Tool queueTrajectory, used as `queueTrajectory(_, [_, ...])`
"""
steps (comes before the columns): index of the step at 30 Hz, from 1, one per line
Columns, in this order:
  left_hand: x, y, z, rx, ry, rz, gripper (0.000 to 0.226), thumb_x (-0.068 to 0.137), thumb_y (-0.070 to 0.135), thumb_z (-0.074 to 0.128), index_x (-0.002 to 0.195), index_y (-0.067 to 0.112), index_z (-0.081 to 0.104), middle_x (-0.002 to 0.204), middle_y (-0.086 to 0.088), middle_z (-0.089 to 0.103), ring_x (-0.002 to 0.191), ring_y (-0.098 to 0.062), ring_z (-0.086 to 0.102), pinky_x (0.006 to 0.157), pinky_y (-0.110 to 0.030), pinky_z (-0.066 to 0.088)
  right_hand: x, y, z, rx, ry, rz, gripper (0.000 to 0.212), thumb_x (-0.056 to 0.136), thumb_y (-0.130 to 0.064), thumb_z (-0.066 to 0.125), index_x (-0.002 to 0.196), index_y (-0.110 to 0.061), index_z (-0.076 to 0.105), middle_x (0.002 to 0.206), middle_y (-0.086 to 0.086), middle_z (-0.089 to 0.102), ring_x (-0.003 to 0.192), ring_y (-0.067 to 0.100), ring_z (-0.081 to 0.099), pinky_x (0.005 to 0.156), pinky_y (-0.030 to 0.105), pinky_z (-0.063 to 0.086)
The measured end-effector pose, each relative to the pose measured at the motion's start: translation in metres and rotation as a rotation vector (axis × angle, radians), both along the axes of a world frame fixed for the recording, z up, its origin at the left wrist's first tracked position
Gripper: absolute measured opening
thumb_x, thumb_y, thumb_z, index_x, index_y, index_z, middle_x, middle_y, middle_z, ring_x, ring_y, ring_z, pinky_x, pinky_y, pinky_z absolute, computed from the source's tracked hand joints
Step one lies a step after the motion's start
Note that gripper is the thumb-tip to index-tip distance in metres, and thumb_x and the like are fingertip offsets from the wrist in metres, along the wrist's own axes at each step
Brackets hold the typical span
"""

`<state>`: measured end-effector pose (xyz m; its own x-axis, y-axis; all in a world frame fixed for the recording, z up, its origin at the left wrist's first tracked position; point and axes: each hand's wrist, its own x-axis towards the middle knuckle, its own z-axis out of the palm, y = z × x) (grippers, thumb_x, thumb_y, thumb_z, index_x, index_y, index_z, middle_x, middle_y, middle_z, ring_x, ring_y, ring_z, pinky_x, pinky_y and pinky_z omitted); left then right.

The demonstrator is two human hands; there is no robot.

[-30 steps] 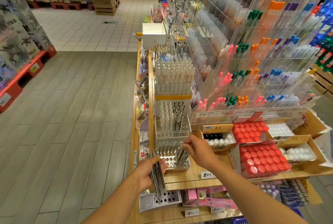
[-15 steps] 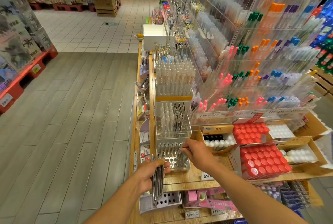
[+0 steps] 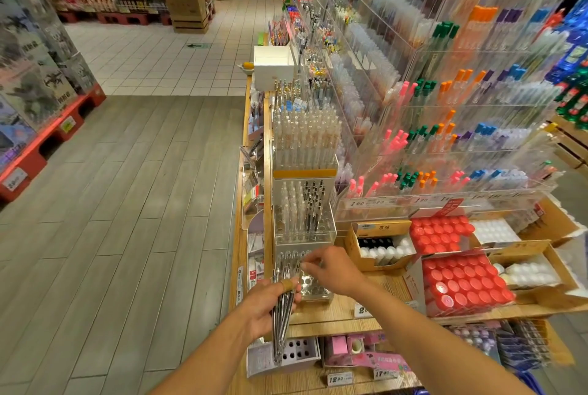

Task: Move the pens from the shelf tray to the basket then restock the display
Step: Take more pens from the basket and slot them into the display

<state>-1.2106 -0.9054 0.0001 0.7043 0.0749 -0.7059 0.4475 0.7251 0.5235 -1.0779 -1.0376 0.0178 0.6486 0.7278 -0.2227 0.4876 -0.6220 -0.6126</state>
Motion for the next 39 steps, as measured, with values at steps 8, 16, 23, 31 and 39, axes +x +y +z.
queueTrajectory(8, [0.0, -0.005, 0.013, 0.095, 0.005, 0.052, 0.06, 0.076, 0.01, 0.08, 0.124, -0.006, 0.049, 0.092, -0.021, 0.073, 0.065, -0.024, 0.067, 0.05, -0.029, 0.055, -0.007, 0.0, 0.014, 0.232, 0.747, -0.244, 0.025, 0.091, -0.025, 0.067, 0.099, -0.001, 0.068, 0.08, 0.003, 0.061, 0.067, 0.012, 0.047, 0.062, 0.024, 0.04])
queueTrajectory(16, [-0.01, 0.001, 0.003, 0.12, 0.142, 0.103, 0.023, 0.099, 0.006, 0.053, 0.119, -0.007, 0.055, 0.078, -0.018, 0.069, 0.06, -0.023, 0.062, 0.043, -0.026, 0.053, 0.032, -0.005, 0.039, 0.322, 0.355, -0.254, 0.013, 0.095, -0.019, 0.06, 0.108, -0.019, 0.06, 0.1, 0.001, 0.066, 0.09, 0.016, 0.065, 0.08, 0.031, 0.057])
queueTrajectory(23, [-0.014, 0.002, -0.006, 0.2, 0.201, 0.189, 0.016, 0.102, 0.007, 0.047, 0.114, -0.001, 0.054, 0.103, -0.023, 0.069, 0.065, -0.025, 0.063, 0.064, -0.036, 0.053, 0.032, -0.004, 0.012, 0.093, -0.23, 0.035, 0.013, 0.097, -0.024, 0.057, 0.109, -0.02, 0.058, 0.069, -0.022, 0.047, 0.059, -0.005, 0.049, 0.052, 0.013, 0.033])
queueTrajectory(31, [-0.017, 0.007, -0.008, 0.202, 0.19, 0.213, 0.011, 0.102, 0.011, 0.049, 0.112, 0.005, 0.051, 0.103, -0.02, 0.073, 0.081, -0.031, 0.071, 0.095, -0.062, 0.05, 0.031, -0.004, -0.005, 0.024, -0.258, 0.044, 0.014, 0.096, -0.025, 0.057, 0.11, -0.02, 0.057, 0.081, -0.012, 0.059, 0.067, 0.005, 0.055, 0.063, 0.025, 0.047])
queueTrajectory(39, [-0.012, 0.006, -0.006, 0.184, 0.199, 0.143, 0.017, 0.103, 0.007, 0.047, 0.116, -0.001, 0.053, 0.095, -0.021, 0.075, 0.072, -0.03, 0.072, 0.067, -0.041, 0.057, 0.02, -0.001, -0.016, -0.053, -0.292, 0.118, 0.014, 0.095, -0.019, 0.058, 0.109, -0.018, 0.062, 0.096, -0.004, 0.068, 0.08, 0.013, 0.063, 0.07, 0.026, 0.051])
